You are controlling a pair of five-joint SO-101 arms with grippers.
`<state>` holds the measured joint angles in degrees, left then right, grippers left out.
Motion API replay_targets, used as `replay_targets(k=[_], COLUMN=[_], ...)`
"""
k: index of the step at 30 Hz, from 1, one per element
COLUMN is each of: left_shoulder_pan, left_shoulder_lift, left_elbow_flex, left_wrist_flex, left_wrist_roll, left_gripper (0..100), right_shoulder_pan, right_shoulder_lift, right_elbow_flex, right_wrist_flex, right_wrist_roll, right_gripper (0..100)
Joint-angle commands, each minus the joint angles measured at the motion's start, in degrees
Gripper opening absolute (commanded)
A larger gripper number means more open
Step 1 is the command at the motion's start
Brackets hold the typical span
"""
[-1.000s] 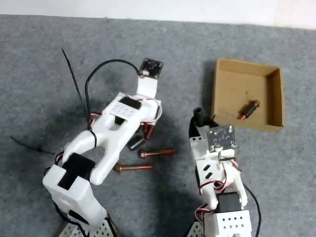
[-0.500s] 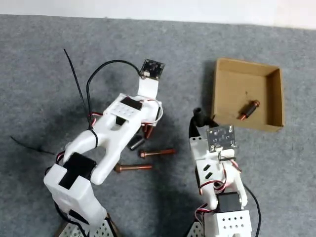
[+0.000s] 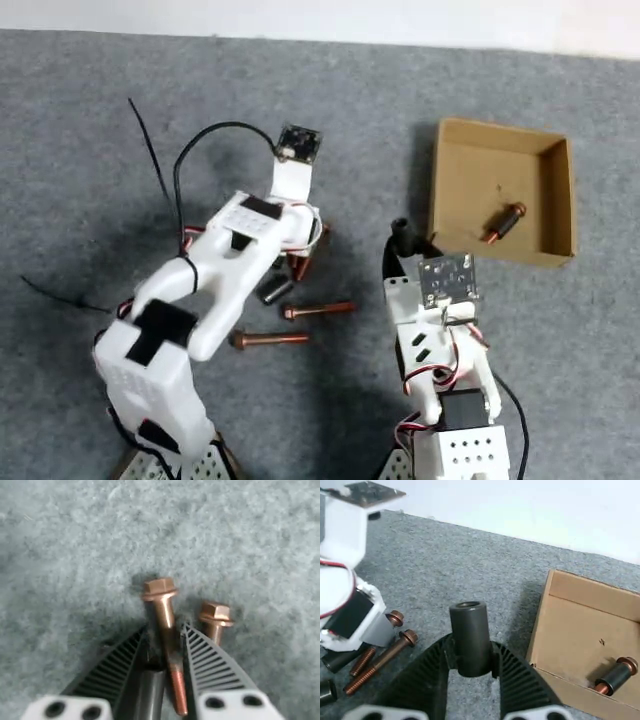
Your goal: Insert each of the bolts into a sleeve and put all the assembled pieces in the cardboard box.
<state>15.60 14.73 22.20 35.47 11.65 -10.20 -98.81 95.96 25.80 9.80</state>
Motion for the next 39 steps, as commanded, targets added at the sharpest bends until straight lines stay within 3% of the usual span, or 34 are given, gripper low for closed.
replay_targets(k=[1,11,17,21,30,34,39], left_shoulder_pan=[-0.31,-0.40,-0.66,-0.66,-0.31,-0.22,-0.22], left_shoulder_lift=[1.63,6.90,7.08,7.08,6.46,1.80,-12.18], left_elbow_flex=[-6.55,-14.73,-14.90,-14.81,-15.25,-15.08,-6.64], left_wrist_flex=[4.48,13.36,13.54,13.54,14.59,14.77,14.42], left_wrist_roll=[0.35,0.44,0.53,0.26,-0.35,-5.89,-6.24], left_gripper=[11,10,10,0,0,0,0], right_shoulder_pan=[0.57,0.48,0.48,0.48,0.48,0.48,0.48], right_shoulder_lift=[-1.19,-1.19,-1.19,-1.19,-1.19,-1.19,-1.27], right_elbow_flex=[5.76,5.85,5.85,5.85,5.85,5.85,5.85], right_wrist_flex=[-0.48,-0.48,-0.48,-0.48,-0.48,-0.48,-0.48], right_wrist_roll=[0.53,0.53,0.53,0.53,0.53,0.62,0.62], right_gripper=[0.4,0.4,0.4,0.4,0.4,0.4,0.4])
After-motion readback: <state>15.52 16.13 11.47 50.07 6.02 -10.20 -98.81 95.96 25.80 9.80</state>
